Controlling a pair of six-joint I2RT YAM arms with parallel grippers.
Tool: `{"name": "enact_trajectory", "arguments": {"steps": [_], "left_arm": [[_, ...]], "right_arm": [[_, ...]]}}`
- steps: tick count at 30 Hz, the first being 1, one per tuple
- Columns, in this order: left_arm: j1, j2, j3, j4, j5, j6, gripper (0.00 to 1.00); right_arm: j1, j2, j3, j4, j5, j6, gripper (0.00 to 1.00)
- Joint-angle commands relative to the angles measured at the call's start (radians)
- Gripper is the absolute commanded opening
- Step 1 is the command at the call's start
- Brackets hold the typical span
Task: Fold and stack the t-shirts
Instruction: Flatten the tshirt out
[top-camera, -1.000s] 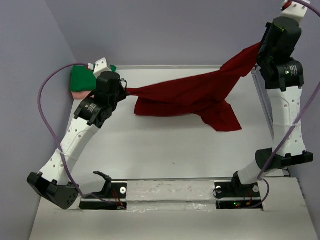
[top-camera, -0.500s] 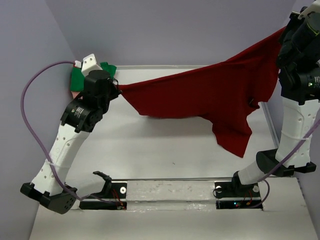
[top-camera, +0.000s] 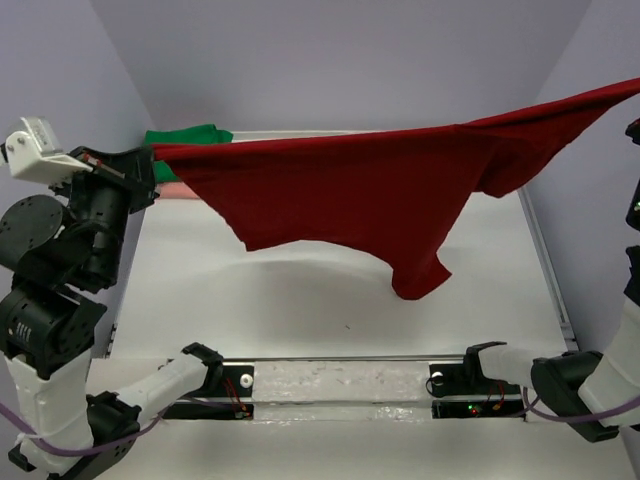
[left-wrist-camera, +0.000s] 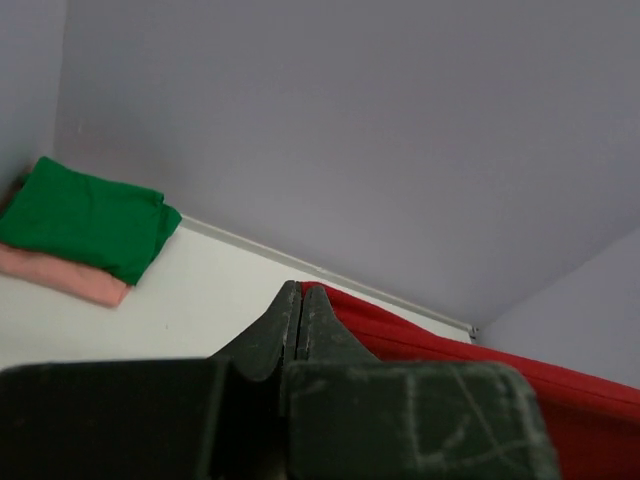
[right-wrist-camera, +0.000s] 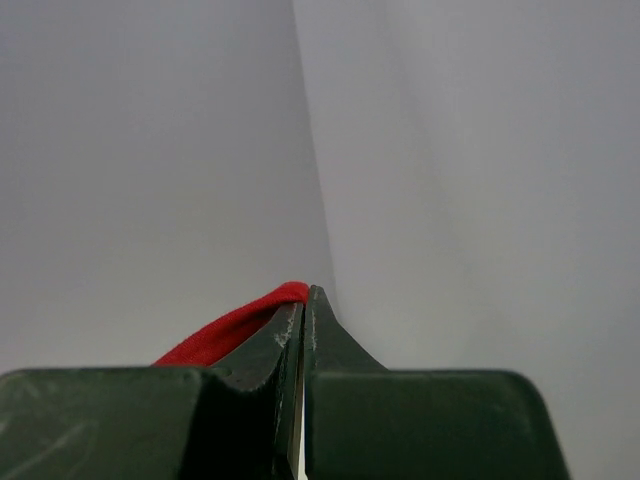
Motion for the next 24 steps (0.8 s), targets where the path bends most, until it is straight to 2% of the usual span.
{"name": "enact_trajectory", "arguments": {"steps": [1, 5, 10, 16, 22, 24], "left_arm": [[0.003, -0.022, 0.03, -0.014, 0.008, 0.076, 0.0], [0.003, -0.028, 0.117, -0.028, 0.071, 0.096, 0.0], [0.003, -0.068, 0.137, 0.007, 0.146, 0.108, 0.0], [0.005, -0.05, 0.183, 0.015, 0.162, 0.126, 0.0], [0.005, 0.007, 0.116, 0.058, 0.092, 0.134, 0.0], [0.005, 0.039, 0.044, 0.078, 0.072, 0.125, 0.0]], "right_arm": [[0.014, -0.04, 0.039, 0.06, 0.014, -0.037, 0.0], [0.014, -0.089, 0.076, 0.06, -0.038, -0.027, 0.0], [0.014, -0.115, 0.116, 0.057, -0.113, -0.009, 0.0], [0.014, -0.09, 0.191, 0.055, -0.16, -0.004, 0.0], [0.014, -0.013, 0.2, 0.052, -0.151, -0.007, 0.0], [0.014, 0.036, 0.161, 0.054, -0.124, -0.027, 0.0]]}}
